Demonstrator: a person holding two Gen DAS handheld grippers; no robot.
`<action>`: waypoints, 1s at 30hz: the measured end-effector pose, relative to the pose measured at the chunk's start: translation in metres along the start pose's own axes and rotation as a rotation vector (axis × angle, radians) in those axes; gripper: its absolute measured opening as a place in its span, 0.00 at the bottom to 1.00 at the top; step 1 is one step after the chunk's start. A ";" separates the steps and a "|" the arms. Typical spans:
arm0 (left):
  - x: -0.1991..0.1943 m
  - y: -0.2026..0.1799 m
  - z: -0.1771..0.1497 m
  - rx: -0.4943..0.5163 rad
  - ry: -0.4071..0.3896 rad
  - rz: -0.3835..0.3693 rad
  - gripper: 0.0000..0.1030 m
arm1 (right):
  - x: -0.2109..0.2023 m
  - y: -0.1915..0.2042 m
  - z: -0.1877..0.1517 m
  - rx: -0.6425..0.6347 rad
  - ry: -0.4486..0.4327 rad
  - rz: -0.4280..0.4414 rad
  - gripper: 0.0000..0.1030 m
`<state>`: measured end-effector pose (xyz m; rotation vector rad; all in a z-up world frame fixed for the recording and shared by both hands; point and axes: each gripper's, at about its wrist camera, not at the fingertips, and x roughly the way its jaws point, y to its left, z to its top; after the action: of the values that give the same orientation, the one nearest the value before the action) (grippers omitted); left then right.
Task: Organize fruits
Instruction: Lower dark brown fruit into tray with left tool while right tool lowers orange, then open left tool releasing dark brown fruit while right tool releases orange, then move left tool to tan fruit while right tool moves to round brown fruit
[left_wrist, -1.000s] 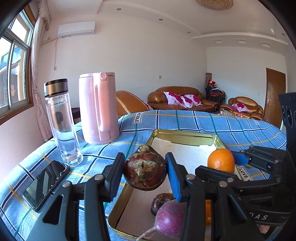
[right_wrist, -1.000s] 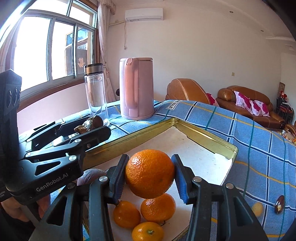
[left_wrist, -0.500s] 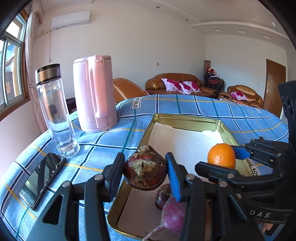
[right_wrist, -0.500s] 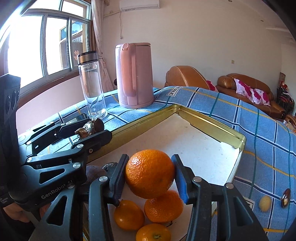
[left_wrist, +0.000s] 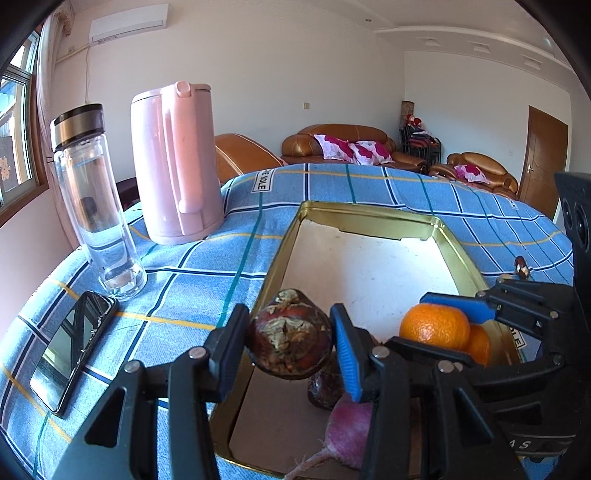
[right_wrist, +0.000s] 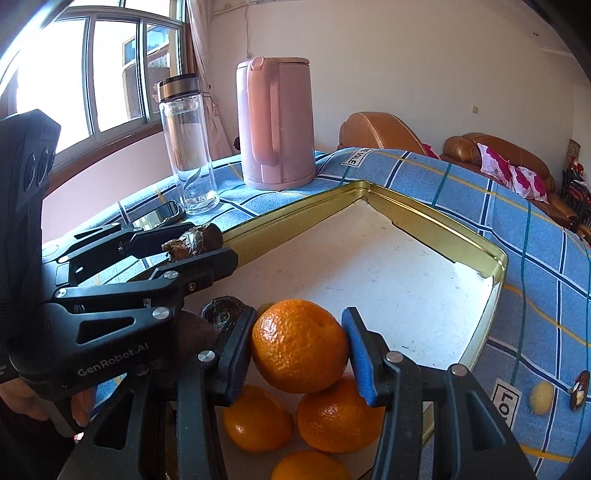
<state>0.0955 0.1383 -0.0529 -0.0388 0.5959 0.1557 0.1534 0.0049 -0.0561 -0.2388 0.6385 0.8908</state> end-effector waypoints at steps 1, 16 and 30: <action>0.000 0.000 0.000 0.002 0.000 0.004 0.46 | 0.000 0.001 -0.001 -0.004 0.000 -0.001 0.48; -0.027 -0.006 0.004 -0.015 -0.075 0.023 0.75 | -0.036 -0.002 -0.007 -0.027 -0.089 -0.010 0.62; -0.051 -0.135 0.025 0.162 -0.158 -0.108 0.88 | -0.135 -0.103 -0.048 0.099 -0.203 -0.292 0.67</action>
<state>0.0890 -0.0003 -0.0050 0.0971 0.4464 0.0050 0.1520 -0.1683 -0.0186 -0.1457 0.4433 0.5914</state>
